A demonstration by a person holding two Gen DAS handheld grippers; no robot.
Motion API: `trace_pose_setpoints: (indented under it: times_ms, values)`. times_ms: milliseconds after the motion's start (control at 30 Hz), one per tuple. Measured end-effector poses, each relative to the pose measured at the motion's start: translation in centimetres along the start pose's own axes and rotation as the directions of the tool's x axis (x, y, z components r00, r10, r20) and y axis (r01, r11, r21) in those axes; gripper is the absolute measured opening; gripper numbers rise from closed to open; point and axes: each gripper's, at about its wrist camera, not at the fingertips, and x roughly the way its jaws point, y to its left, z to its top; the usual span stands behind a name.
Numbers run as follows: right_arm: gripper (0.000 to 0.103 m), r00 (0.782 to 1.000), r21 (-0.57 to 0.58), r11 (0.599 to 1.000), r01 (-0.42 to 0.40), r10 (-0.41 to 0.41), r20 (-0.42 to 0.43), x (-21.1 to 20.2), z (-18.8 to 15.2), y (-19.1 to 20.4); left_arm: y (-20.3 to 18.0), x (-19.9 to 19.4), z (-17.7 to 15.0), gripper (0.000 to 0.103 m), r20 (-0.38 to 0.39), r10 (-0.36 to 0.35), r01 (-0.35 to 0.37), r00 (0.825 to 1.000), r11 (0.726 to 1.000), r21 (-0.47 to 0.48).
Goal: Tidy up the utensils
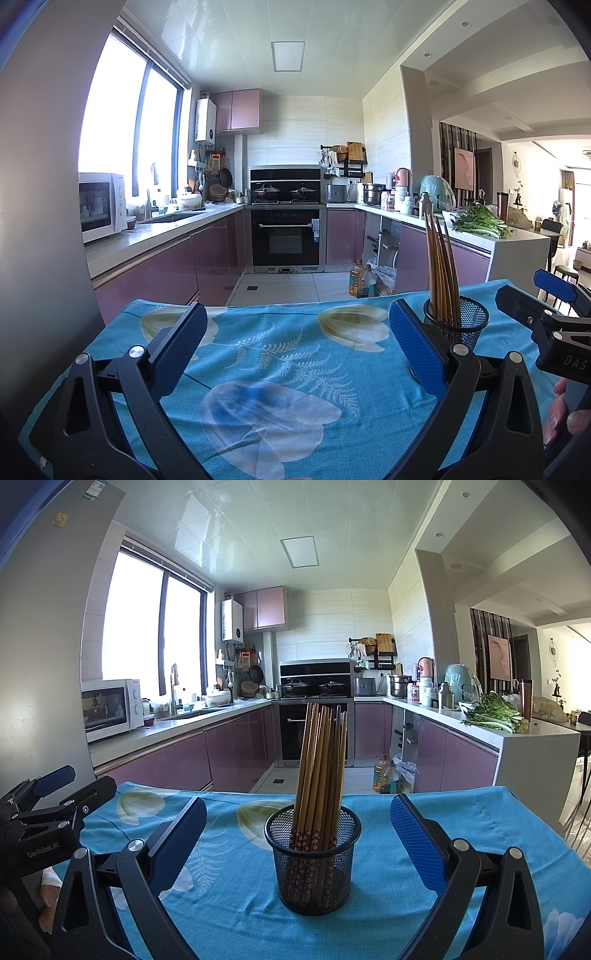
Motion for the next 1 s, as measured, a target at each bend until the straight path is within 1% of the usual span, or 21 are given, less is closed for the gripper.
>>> trace_pose_setpoints:
  times_ms: [1000]
  values:
    - [0.096,1.0,0.013,1.0,0.001,-0.001,-0.005,0.46,-0.33,0.29,0.04,0.08,-0.1,0.097,-0.003,0.0,0.0,1.0,1.0,0.001]
